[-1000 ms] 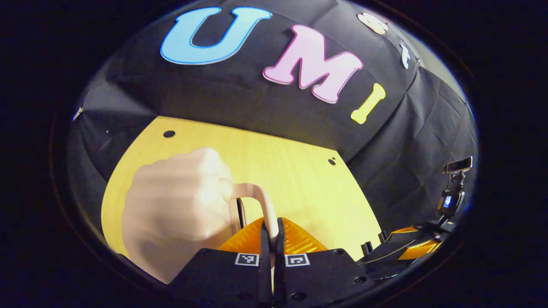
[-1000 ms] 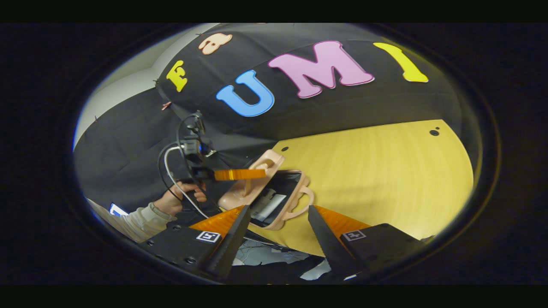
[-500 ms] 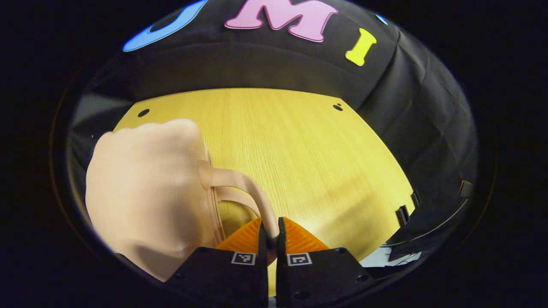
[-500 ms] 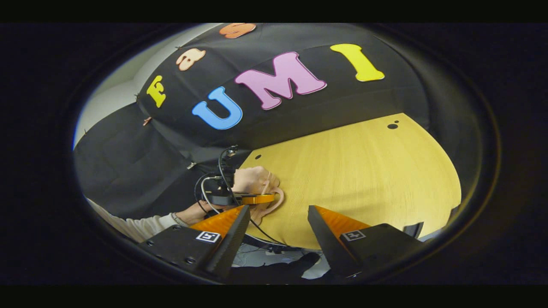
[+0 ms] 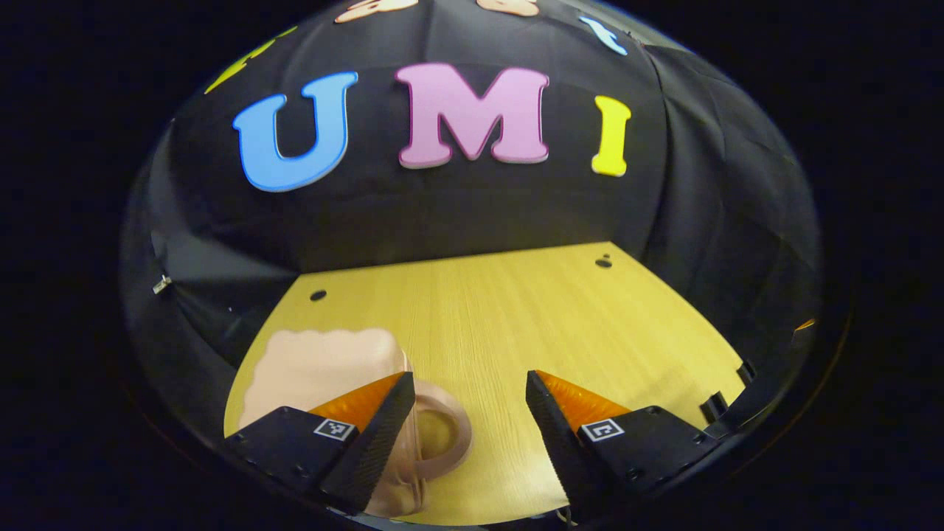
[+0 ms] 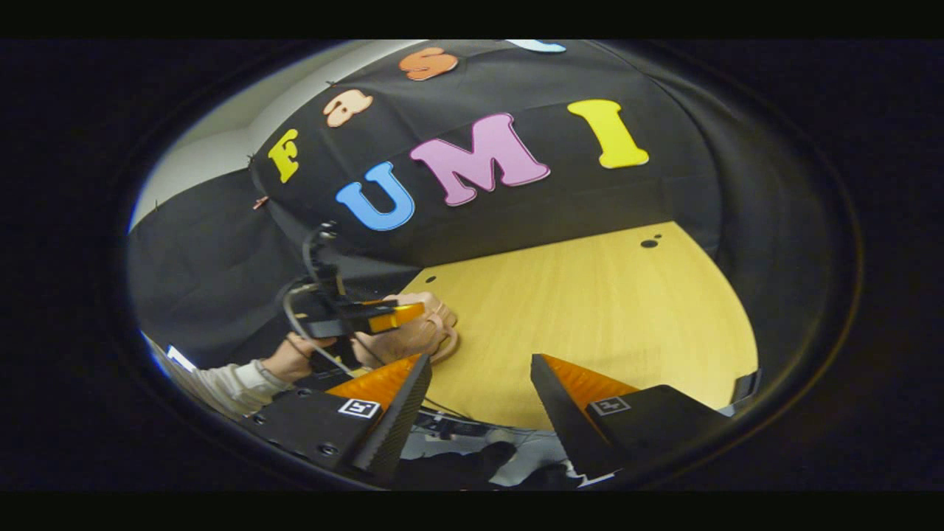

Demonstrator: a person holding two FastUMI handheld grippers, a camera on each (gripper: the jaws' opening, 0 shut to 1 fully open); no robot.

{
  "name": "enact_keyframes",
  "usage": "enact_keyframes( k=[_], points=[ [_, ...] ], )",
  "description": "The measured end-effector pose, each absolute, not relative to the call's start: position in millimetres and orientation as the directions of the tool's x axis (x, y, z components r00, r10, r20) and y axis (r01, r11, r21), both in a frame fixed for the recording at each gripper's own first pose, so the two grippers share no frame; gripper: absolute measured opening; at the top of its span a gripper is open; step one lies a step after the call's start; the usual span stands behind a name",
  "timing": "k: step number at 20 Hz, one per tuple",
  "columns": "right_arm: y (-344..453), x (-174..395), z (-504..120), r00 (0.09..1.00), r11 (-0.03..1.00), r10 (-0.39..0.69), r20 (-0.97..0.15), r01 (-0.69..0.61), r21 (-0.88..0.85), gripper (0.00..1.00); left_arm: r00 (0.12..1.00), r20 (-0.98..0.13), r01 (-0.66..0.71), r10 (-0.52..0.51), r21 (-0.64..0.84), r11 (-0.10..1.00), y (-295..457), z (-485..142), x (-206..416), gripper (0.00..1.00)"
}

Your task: First open the suitcase, pack the skin care products into it, and then close the suitcase.

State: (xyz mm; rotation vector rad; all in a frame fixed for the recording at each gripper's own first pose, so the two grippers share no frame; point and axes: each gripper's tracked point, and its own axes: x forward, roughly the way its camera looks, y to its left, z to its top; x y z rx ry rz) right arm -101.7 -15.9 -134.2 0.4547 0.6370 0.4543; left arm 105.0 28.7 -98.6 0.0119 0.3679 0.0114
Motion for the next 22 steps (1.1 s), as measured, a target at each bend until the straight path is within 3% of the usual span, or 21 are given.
enact_keyframes(
  k=[2, 3, 4, 9, 16, 22],
  points=[
    [-23.7, -94.0, -119.7, 0.751, 0.836, 0.504, -0.427, -0.299, 0.461, 0.88, 0.968, -0.248, -0.035, 0.042, 0.030, 0.999, 15.3, -50.0, 83.9, 0.95],
    [-23.9, -90.3, -108.5, 0.766, 0.843, 0.500, -0.403, -0.323, 0.431, 0.77, 0.975, -0.214, -0.049, 0.054, 0.031, 0.998, 8.6, -31.7, 72.2, 0.95],
    [-22.8, -85.0, -95.8, 0.783, 0.847, 0.499, -0.371, -0.349, 0.401, 0.89, 0.981, -0.183, -0.057, 0.061, 0.027, 0.998, 2.7, -16.0, 60.1, 0.95],
    [-23.5, -56.8, -31.1, 0.872, 0.888, 0.440, -0.216, -0.386, 0.250, 0.93, 0.997, -0.050, -0.058, 0.059, 0.019, 0.998, -20.3, 43.2, 10.7, 0.95],
    [-19.8, -31.2, 34.7, 0.954, 0.945, 0.294, -0.062, -0.280, 0.170, 0.95, 0.993, 0.093, -0.075, 0.072, 0.029, 0.997, -17.1, 103.4, -10.2, 0.94],
    [8.5, -15.5, 50.7, 0.959, 0.946, 0.276, -0.069, -0.258, 0.194, 0.96, 0.991, 0.128, -0.048, 0.047, 0.005, 0.999, 11.1, 130.9, -15.3, 0.94]
  ],
)
